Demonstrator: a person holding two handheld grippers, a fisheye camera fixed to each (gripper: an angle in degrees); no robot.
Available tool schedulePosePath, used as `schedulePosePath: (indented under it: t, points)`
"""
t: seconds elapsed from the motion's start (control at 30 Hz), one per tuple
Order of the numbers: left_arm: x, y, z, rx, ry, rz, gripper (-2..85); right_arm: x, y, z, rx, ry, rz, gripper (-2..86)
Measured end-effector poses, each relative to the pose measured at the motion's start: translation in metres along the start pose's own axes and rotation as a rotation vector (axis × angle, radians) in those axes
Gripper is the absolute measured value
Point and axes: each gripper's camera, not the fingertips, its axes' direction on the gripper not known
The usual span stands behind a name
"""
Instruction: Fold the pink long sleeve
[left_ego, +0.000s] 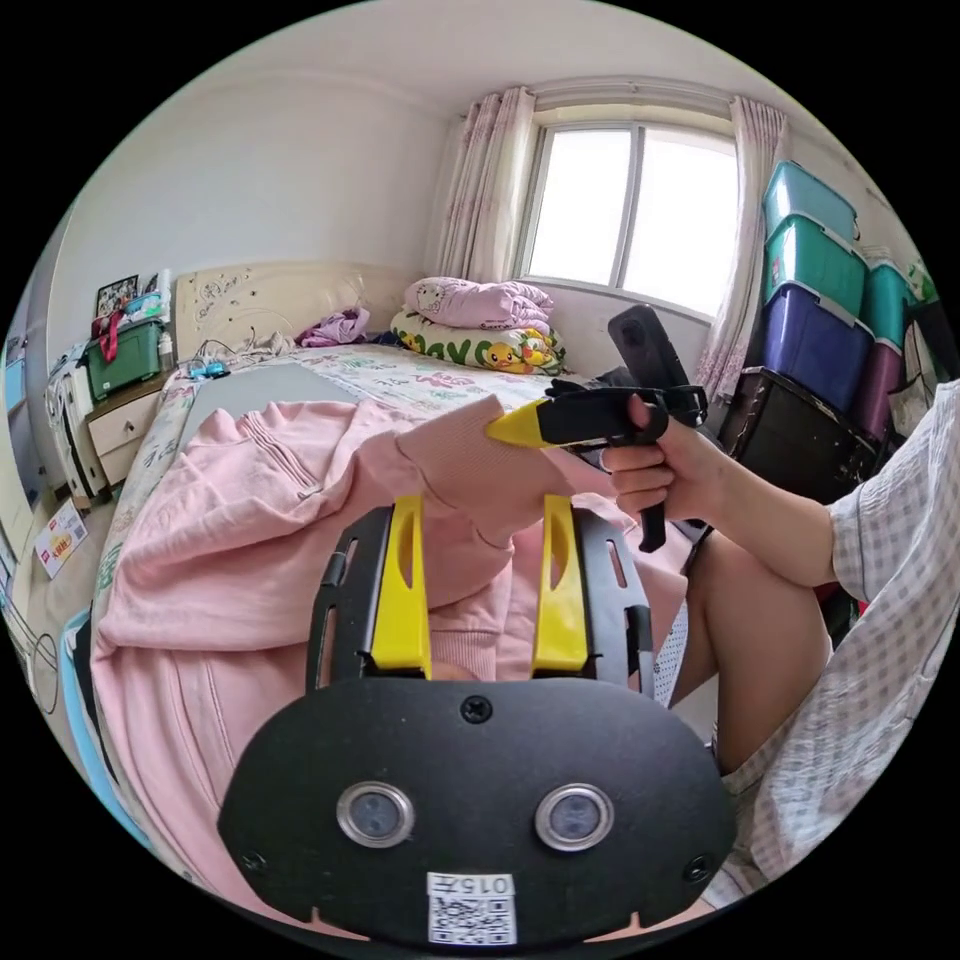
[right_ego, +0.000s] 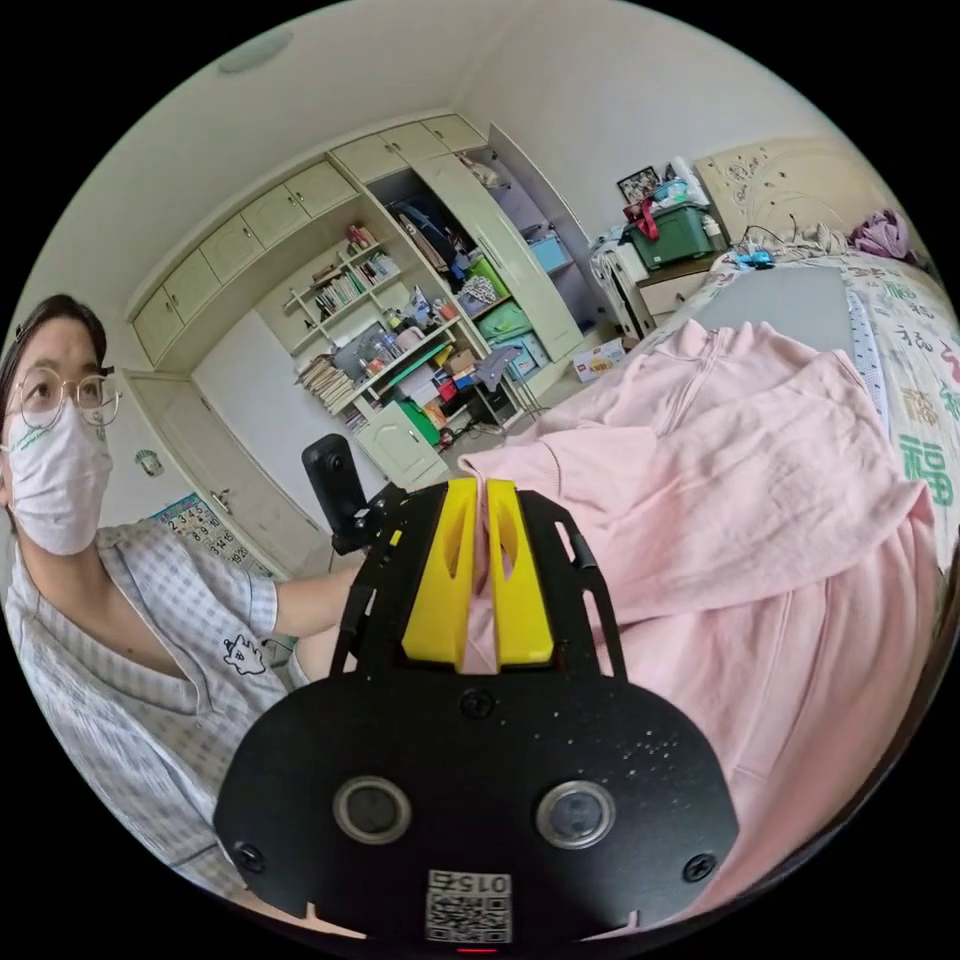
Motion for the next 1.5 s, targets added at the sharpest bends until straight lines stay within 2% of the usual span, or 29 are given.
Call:
schedulePosePath:
  t: [0.17,0.4,0.5,0.57,0.77,0.93,1.03,1.1,1.27,1.5]
  points:
    - [-0.004,0.005,-0.009,0.037,-0.038,-0.032,15.7,0.025,0.011,-0.006,0.045,-0.045,0.038,0.7]
    - [0.003,0.000,-0.018,0.021,0.068,0.027,18.8,0.048,0.036,-0.021,0.114,-0.035,0.054,0.5]
    - [0.014,0.003,-0.019,0.015,-0.027,0.047,16.1,0.056,0.045,-0.021,0.106,-0.045,0.049,0.5]
    - [0.013,0.005,-0.020,0.025,-0.085,0.019,13.5,0.056,0.050,-0.013,0.078,-0.021,0.012,0.5]
    - [-0.014,0.007,-0.035,0.063,-0.020,-0.074,7.1,0.064,0.063,-0.006,0.083,0.032,-0.044,0.5]
    - [-0.059,0.014,-0.065,0.136,-0.081,-0.278,5.3,0.076,0.075,-0.002,0.090,-0.012,-0.088,1.0]
    - [-0.088,0.022,-0.085,0.180,-0.097,-0.406,5.2,0.074,0.078,0.021,-0.009,-0.024,-0.169,2.8]
    - [-0.100,0.026,-0.096,0.206,-0.108,-0.457,5.1,0.067,0.081,0.059,-0.162,0.052,-0.234,7.5]
    - [-0.117,0.028,-0.115,0.236,-0.120,-0.514,5.1,0.051,0.102,0.159,-0.475,0.249,-0.375,12.2]
    - [-0.117,0.020,-0.124,0.225,-0.124,-0.497,5.1,0.052,0.120,0.246,-0.619,0.307,-0.441,13.1]
